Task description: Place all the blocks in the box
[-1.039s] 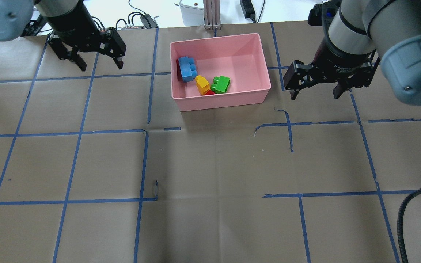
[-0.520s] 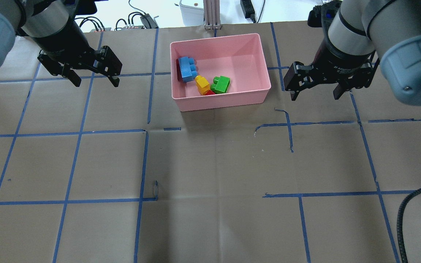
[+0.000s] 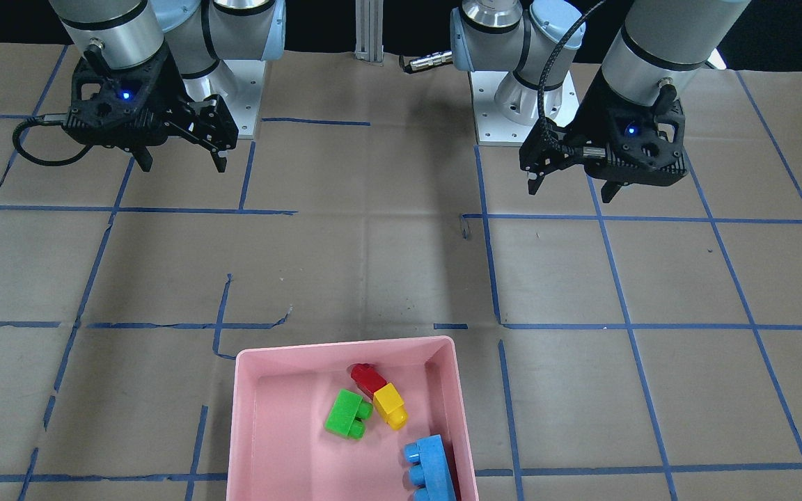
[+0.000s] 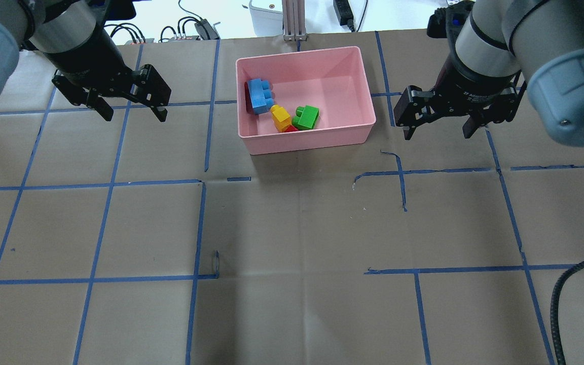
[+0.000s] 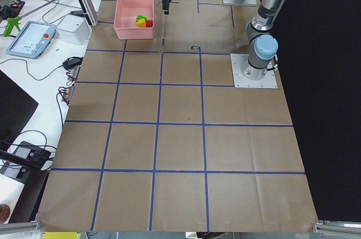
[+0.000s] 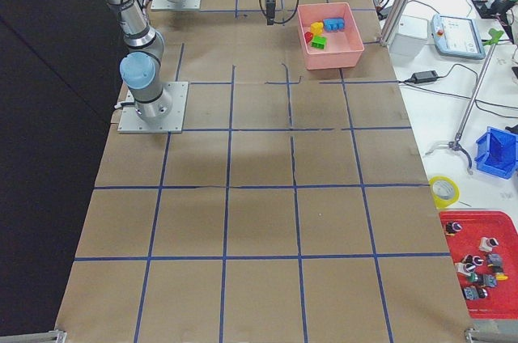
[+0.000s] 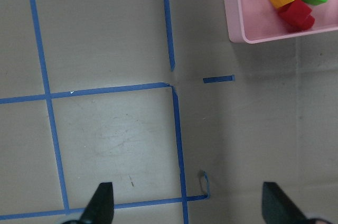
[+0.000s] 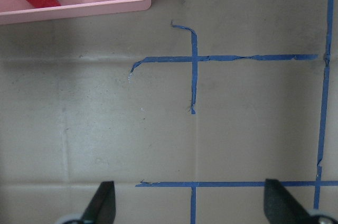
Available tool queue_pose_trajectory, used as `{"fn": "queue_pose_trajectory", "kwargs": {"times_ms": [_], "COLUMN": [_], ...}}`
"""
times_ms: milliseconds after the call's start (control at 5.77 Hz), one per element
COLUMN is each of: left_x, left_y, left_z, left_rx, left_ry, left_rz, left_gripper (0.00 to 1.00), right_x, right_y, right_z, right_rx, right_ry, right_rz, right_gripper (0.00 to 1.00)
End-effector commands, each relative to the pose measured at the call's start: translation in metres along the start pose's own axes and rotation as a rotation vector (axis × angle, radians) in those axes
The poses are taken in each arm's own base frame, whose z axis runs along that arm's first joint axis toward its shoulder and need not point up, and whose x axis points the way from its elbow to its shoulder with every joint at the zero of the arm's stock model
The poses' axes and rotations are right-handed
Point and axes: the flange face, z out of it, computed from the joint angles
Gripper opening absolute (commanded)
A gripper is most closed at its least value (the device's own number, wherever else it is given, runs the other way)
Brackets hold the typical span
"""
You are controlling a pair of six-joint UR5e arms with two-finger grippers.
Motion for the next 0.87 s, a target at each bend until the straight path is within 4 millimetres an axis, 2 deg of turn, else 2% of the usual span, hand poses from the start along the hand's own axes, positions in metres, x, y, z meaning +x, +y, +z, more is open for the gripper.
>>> {"fn": "queue_pose_trajectory", "kwargs": {"times_ms": [0,693], "left_x": [-0.0009,-0.0009], "left_y": [-0.0014,-0.0071], "left_z": [0.0017,0.0020], "left_rx": [-0.003,-0.003], "left_ry": [0.000,0.000], "left_rz": [-0.001,0.000], "left_gripper": [1.00,1.00], "right_x": [-0.0001,0.0007], "right_y": [0.0000,0.0002], "right_z": [0.0010,0.0025], "right_rx": [-0.002,-0.005], "right_ry": [-0.001,-0.001], "right_rz": [0.000,0.000], "right_gripper": [1.00,1.00]}}
